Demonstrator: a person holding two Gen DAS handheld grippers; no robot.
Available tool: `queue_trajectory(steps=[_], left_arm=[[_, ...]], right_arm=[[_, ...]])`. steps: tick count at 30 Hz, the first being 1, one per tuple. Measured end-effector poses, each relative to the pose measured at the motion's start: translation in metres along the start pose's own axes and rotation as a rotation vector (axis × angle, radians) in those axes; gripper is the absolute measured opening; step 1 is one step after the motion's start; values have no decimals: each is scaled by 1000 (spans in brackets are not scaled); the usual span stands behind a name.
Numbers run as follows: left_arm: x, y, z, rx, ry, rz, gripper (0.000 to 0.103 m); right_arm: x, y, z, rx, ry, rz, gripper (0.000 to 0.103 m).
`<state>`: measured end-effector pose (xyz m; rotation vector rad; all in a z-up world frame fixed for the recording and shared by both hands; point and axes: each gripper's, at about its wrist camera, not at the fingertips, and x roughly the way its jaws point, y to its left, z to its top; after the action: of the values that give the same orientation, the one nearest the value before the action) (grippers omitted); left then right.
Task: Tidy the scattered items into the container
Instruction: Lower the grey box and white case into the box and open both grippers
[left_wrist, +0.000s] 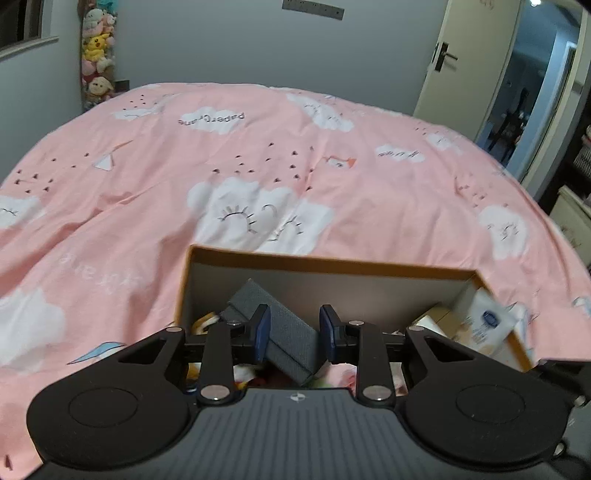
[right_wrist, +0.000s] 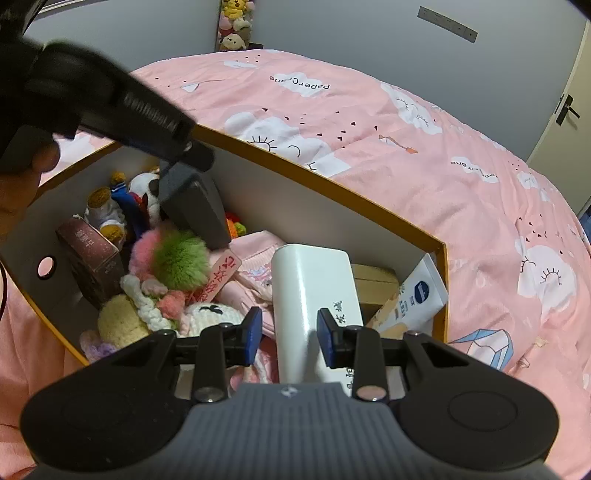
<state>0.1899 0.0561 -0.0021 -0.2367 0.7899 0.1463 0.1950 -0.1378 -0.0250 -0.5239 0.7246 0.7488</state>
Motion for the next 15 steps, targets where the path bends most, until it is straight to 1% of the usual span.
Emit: queue_trajectory(steps=[3,5,8,13,15], left_arm=[[-2,7,-5,-20,39,0,31],[0,8,-10,-1,68,20,29],[2,1,-16,69,65,60,30],[5,0,-15,77,61,67,32],[4,0,-16,86,55,57,32]], right_arm=[[1,-2,-2,11,0,1,35],[1,-3,-2,22,0,3,35],[1,-3,-2,33,0,4,36],[0,-2,-4,49,0,5,37],[-1,-2,-4,55,-4,7,41]])
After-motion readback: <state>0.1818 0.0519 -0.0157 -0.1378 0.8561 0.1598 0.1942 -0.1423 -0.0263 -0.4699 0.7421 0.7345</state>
